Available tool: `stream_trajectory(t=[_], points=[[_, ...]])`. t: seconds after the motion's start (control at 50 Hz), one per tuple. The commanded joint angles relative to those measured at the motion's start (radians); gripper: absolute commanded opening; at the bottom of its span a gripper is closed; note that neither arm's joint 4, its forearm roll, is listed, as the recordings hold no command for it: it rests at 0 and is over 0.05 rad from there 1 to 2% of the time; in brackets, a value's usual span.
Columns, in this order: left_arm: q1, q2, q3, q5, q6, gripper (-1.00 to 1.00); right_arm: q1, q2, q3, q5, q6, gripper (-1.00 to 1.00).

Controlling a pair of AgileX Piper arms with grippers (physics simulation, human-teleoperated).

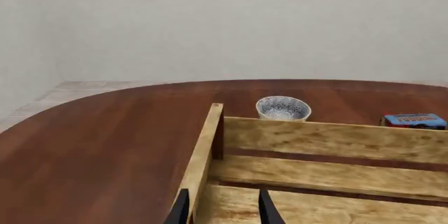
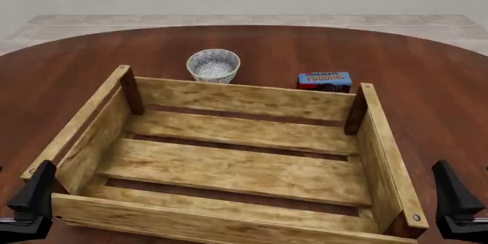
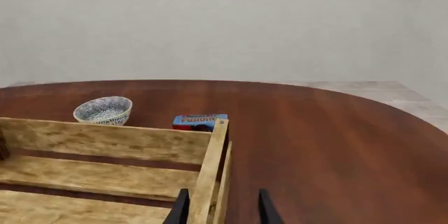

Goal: Pick up the salad dressing and put it in the tray.

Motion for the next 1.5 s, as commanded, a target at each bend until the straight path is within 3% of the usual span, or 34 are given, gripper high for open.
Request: stream_trajectory(t=[0.02, 0.48, 0.94, 1.34, 1.5], points=[[-0.005, 0.004, -0.003, 0.003, 0.013, 1.00, -0.002, 0.002, -0.004, -0.001, 0.007, 1.00], [-0.021, 0.003, -0.014, 0.005, 0.023, 1.00, 0.007, 0.007, -0.002, -0.004, 0.011, 1.00], [-0.033, 0.009, -0.127, 0.096, 0.075, 1.00, 0.010, 0.004, -0.002, -0.001, 0.007, 1.00], [0.046, 0.049, -0.238, 0.227, 0.123, 1.00, 0.025, 0.012, -0.001, -0.005, 0.001, 1.00], [0.098, 0.098, -0.285, 0.252, 0.095, 1.00, 0.027, 0.016, -0.002, -0.004, -0.002, 1.00]])
